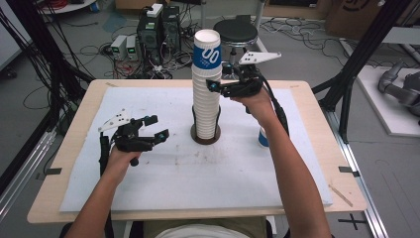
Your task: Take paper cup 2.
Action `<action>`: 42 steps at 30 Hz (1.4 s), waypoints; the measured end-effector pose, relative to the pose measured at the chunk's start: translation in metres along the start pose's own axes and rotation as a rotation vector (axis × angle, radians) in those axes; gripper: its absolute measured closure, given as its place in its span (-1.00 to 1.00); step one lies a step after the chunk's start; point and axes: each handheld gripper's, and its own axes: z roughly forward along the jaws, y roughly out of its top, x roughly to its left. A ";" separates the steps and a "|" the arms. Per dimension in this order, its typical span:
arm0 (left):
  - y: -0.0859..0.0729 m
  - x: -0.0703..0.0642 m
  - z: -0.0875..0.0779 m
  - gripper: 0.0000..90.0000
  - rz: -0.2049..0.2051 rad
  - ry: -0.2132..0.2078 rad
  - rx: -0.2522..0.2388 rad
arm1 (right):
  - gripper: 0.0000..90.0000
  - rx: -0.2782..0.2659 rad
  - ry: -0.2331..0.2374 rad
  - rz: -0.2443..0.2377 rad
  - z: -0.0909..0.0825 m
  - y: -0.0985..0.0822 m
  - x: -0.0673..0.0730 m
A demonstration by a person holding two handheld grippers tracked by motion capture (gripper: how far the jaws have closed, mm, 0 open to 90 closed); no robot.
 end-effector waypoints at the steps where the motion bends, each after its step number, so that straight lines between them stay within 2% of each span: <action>1: 0.001 0.000 0.000 -0.64 0.001 0.001 -0.001 | -0.51 -0.001 -0.004 -0.002 0.000 0.000 0.000; 7: 0.001 0.000 -0.001 -0.64 0.000 0.003 -0.005 | -0.58 -0.023 0.004 -0.017 0.004 -0.001 0.002; 9: 0.001 0.000 0.000 -0.64 0.001 0.000 -0.001 | -0.70 -0.020 -0.033 -0.015 0.008 -0.002 0.005; 11: 0.001 -0.001 0.000 -0.64 0.000 -0.002 0.001 | -0.72 -0.009 -0.034 -0.011 0.012 -0.003 0.004; 13: 0.001 0.000 -0.001 -0.64 0.001 0.000 -0.002 | -0.72 -0.011 -0.028 -0.001 0.012 -0.004 0.003; 15: 0.001 0.000 -0.001 -0.64 -0.002 0.000 -0.004 | -0.71 -0.020 0.001 0.003 0.012 -0.004 0.001; 17: 0.001 0.000 -0.001 -0.64 -0.003 0.000 -0.004 | -0.70 -0.036 -0.005 0.019 0.010 -0.004 -0.001; 22: 0.001 0.000 -0.001 -0.64 -0.002 0.000 -0.004 | -0.64 -0.036 0.001 -0.001 0.008 -0.003 -0.001; 27: 0.005 0.000 -0.002 -0.64 0.004 0.005 -0.020 | -0.62 -0.041 -0.010 0.004 0.008 -0.003 -0.002; 31: 0.020 -0.001 -0.006 -0.64 0.017 0.003 -0.049 | -0.62 -0.036 -0.011 -0.008 0.008 -0.003 0.001; 33: 0.034 -0.001 -0.007 -0.64 0.024 -0.005 -0.069 | -0.62 -0.035 -0.009 -0.004 0.008 -0.003 0.000; 37: 0.069 -0.001 0.000 -0.64 0.058 -0.038 -0.044 | -0.62 -0.029 -0.010 -0.009 0.008 -0.002 0.001; 42: 0.113 -0.008 0.020 -0.64 0.088 -0.103 -0.016 | -0.62 -0.026 -0.015 -0.008 0.007 -0.002 0.001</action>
